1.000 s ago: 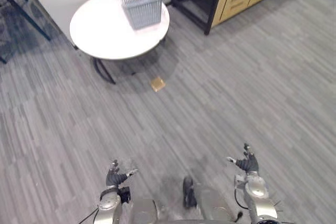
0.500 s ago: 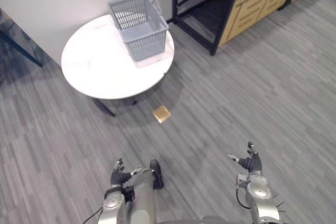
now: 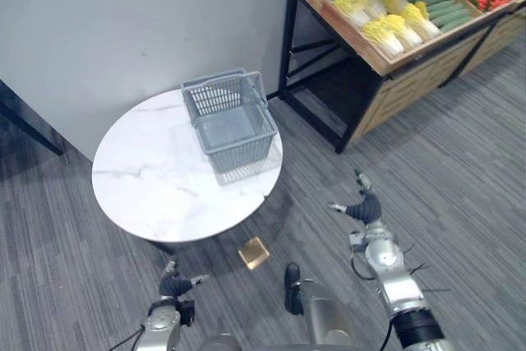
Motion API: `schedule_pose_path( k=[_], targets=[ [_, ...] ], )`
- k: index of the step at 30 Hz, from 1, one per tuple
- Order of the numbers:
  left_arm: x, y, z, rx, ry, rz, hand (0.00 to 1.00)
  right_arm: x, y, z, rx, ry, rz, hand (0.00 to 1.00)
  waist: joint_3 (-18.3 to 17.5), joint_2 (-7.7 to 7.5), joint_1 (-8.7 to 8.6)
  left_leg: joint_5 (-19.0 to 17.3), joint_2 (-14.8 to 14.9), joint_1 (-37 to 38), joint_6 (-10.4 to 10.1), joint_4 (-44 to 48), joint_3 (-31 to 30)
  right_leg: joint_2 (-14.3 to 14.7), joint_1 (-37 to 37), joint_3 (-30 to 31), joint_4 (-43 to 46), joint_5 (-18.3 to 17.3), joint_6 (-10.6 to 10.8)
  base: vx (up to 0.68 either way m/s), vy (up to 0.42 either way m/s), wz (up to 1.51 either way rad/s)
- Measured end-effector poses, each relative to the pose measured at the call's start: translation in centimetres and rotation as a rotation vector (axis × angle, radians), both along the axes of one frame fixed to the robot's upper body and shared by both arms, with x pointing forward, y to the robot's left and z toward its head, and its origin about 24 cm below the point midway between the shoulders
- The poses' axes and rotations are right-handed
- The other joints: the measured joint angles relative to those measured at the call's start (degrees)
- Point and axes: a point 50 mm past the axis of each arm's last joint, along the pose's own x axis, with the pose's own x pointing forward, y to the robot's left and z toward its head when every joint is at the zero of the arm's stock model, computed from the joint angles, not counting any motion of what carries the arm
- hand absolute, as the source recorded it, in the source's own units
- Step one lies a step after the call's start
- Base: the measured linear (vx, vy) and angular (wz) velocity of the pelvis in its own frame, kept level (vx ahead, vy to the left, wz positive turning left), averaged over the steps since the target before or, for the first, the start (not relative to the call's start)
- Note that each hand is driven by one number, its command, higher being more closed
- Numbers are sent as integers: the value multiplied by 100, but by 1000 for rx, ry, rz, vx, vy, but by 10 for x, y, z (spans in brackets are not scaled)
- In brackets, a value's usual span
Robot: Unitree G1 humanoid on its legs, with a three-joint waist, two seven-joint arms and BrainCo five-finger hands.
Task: Pick vegetable in the basket
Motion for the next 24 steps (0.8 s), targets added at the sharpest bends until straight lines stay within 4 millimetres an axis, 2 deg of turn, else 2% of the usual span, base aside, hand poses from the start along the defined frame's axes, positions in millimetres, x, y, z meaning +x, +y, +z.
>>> schedule_pose_path(
  k=[1, 2, 3, 4, 6, 7, 9, 11, 12, 13, 14, 17, 19, 21, 23, 24],
  targets=[
    [-2, 1, -1, 7, 11, -3, 0, 1, 2, 4, -17, -17, 11, 0, -6, 52, -5, 86, 117, -172, -117, 673, -187, 0, 317, -213, -85, -251, -16, 390, -213, 78],
    [-5, -1, -4, 2, 25, -4, 0, 2, 8, 6, -35, -21, 35, 0, 0, 140, -8, 325, 271, -548, -379, 1670, -307, 83, 691, -427, -326, -347, -56, 444, -253, 71],
    [-9, -4, -6, -6, 34, 0, 0, 3, 16, 6, -55, -24, 68, 0, -5, 183, 32, 605, 426, -855, -393, 2419, -306, 189, 967, -459, -548, -382, -92, 402, -221, 35],
    [-18, -5, -9, -13, 54, 7, 0, 7, 30, 11, -79, -40, 121, 0, -13, 238, 60, 607, 694, -1183, -319, 3193, -70, 353, 1308, -461, -853, -378, -103, 314, -160, 0],
    [-31, -6, -14, -19, 91, 15, 0, 12, 56, 20, -116, -79, 215, 0, -19, 219, 106, 464, 921, -1531, -93, 3530, 294, 419, 1730, -413, -1229, -368, -157, 274, -92, -21],
    [-33, -7, -16, -24, 101, 17, 0, 14, 66, 25, -158, -102, 252, 0, -22, 220, 197, 390, 942, -1708, 24, 3314, 429, 409, 1913, -316, -1420, -352, -172, 247, -50, -30],
    [-35, -6, -16, -19, 108, 19, 0, 20, 78, 29, -229, -121, 294, 0, -26, 247, 324, 327, 914, -1953, 124, 2648, 457, 379, 2080, -198, -1621, -329, -144, 203, 20, -32],
    [-38, -4, -17, -16, 116, 22, 0, 27, 85, 27, -311, -114, 325, 0, -19, 249, 338, 341, 738, -2041, 100, 1673, 361, 287, 2202, -147, -1747, -292, -84, 220, 117, -18],
    [-38, -5, -17, -19, 116, 22, 0, 31, 85, 26, -363, -105, 335, 0, -11, 310, 340, 501, 613, -2018, -77, 871, 290, 257, 2280, -114, -1817, -249, -10, 190, 151, -16],
    [-39, -6, -17, -21, 119, 23, 0, 33, 85, 25, -384, -99, 337, 0, -7, 364, 344, 751, 559, -1978, -167, 458, 289, 266, 2312, -110, -1830, -254, 14, 240, 252, -26],
    [-40, -7, -19, -23, 128, 22, 0, 37, 82, 27, -438, -101, 333, 0, 1, 581, 346, 1519, 581, -1891, -212, -66, 313, 365, 2384, 28, -1826, -350, 252, 188, 218, -12],
    [-38, -6, -19, -18, 130, 18, 0, 45, 83, 31, -479, -105, 327, 0, 2, 516, 343, 1542, 376, -1805, -179, -360, 338, 165, 2328, 143, -1888, -318, 374, 110, 175, -7],
    [-37, -4, -19, -11, 131, 13, 0, 59, 95, 47, -555, -146, 357, 0, 7, 527, 348, 1636, 208, -1727, -48, -770, 419, 45, 2209, 337, -1980, -296, 494, 42, 163, -11],
    [-37, 1, -18, 3, 130, 12, 0, 71, 102, 63, -600, -183, 363, 0, 15, 537, 396, 1718, 160, -1739, 30, -959, 462, 14, 2116, 366, -2027, -262, 540, -13, 76, -6],
    [-32, 6, -15, 20, 115, 10, 0, 83, 106, 86, -637, -234, 341, 0, 60, 556, 512, 1865, 125, -1777, 55, -1203, 462, 8, 1944, 399, -2026, -227, 550, -33, 31, -6],
    [-30, 7, -14, 23, 111, 10, 0, 87, 107, 93, -650, -251, 334, 0, 79, 574, 510, 1919, 115, -1831, 61, -1270, 447, 8, 1863, 388, -2018, -211, 548, -62, 26, 2]
  ],
)
